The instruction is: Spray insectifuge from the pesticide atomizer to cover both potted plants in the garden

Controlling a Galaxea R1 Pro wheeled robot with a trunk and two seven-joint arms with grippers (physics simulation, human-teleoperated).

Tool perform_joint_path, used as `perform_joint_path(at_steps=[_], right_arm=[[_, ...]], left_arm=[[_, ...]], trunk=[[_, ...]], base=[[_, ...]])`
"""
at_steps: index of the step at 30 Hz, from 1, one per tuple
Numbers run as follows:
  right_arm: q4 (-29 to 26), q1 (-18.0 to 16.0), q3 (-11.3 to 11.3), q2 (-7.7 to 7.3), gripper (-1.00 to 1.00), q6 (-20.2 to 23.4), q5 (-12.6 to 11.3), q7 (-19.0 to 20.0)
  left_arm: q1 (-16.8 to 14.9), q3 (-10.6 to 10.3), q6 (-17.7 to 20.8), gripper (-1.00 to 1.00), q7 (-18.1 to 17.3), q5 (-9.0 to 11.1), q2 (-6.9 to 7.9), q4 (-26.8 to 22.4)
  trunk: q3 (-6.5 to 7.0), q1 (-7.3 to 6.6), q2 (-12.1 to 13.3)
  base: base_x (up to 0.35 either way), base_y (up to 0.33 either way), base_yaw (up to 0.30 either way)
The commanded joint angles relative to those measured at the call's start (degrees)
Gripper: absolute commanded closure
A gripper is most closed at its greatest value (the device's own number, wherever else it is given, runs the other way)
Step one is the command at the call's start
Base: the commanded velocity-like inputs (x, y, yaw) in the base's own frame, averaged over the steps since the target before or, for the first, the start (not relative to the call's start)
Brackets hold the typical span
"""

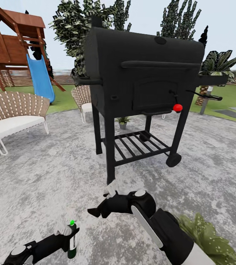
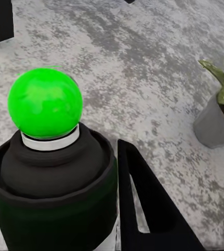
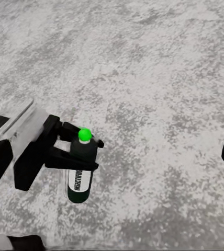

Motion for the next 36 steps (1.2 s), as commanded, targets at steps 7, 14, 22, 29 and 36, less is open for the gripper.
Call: perform_joint_path(at_steps=[7,14,22,29,36], right_arm=[[-0.01,0.0,4.7,-1.21,-1.0,0.77,0.21,3.0],[0.4,0.0,4.87,-0.97,1.0,0.44,0.22,2.97],[1.1,0.0,8.05,-0.59,1.0,-0.28,0.22,2.81],[1.6,0.0,8.08,-0.59,1.0,-2.03,0.02,2.65],[5.04,0.0,7.85,-0.59,1.0,-2.88,0.09,2.56]], left_arm=[[-0.4,-0.23,-0.77,1.0,-3.68,-0.25,-1.6,0.51],[-0.4,-0.16,-0.65,1.0,-11.39,-0.27,-1.8,-0.22],[-0.48,-0.15,0.26,1.0,-11.59,-1.71,-4.06,-1.94],[-0.58,-0.15,0.3,1.0,-11.95,-2.05,-4.85,-2.85],[-0.58,-0.25,0.28,1.0,-14.28,-2.09,-4.77,-4.92]], trunk=[[0.0,0.0,0.0],[0.0,0.0,0.0],[0.0,0.0,0.0],[0.0,0.0,0.0],[0.0,0.0,0.0]], base=[[0.046,0.149,0.0],[0.0,0.0,0.0],[0.0,0.0,0.0],[0.0,0.0,0.0],[0.0,0.0,0.0]])
